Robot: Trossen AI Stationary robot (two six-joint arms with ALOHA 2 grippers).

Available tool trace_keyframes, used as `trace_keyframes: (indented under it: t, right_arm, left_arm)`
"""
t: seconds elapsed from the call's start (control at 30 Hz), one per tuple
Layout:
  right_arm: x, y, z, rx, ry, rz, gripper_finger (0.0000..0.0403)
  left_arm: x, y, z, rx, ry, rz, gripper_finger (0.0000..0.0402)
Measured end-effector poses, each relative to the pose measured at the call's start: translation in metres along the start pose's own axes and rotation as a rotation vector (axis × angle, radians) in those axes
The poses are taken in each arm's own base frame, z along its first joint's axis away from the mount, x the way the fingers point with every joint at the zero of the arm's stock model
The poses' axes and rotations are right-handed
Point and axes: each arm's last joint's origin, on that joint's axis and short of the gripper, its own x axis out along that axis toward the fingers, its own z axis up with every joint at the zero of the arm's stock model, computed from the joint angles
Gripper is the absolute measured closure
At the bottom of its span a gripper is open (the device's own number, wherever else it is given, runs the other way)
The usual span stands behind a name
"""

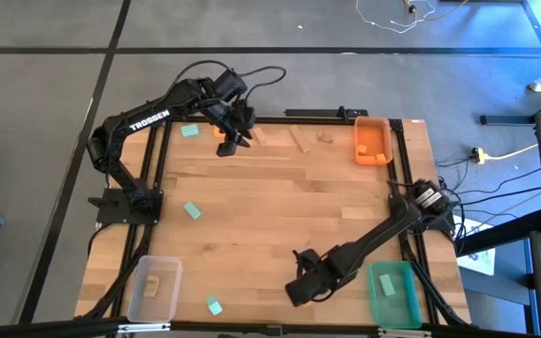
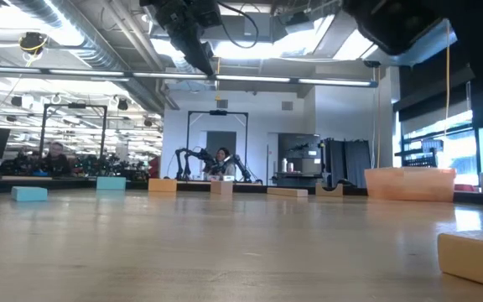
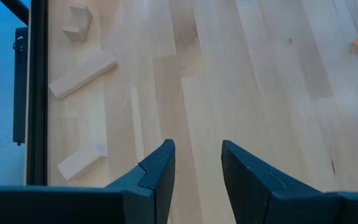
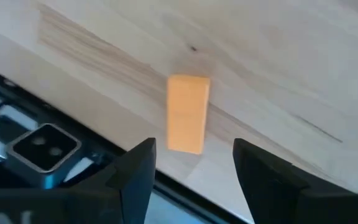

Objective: Sort & place blocks by color
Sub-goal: Put the orange block into the orange bin

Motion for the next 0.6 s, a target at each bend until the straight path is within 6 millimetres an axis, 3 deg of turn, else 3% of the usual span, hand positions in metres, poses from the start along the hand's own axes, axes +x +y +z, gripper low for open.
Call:
trace_keyframes:
  t: [0.6]
  right_arm:
    - [0.042,0.007,0.003,-0.091,0.086,0.004,0.0189]
  left_arm:
    - [0.0,0.0,0.0,0.002,-0.004,0.002,0.028]
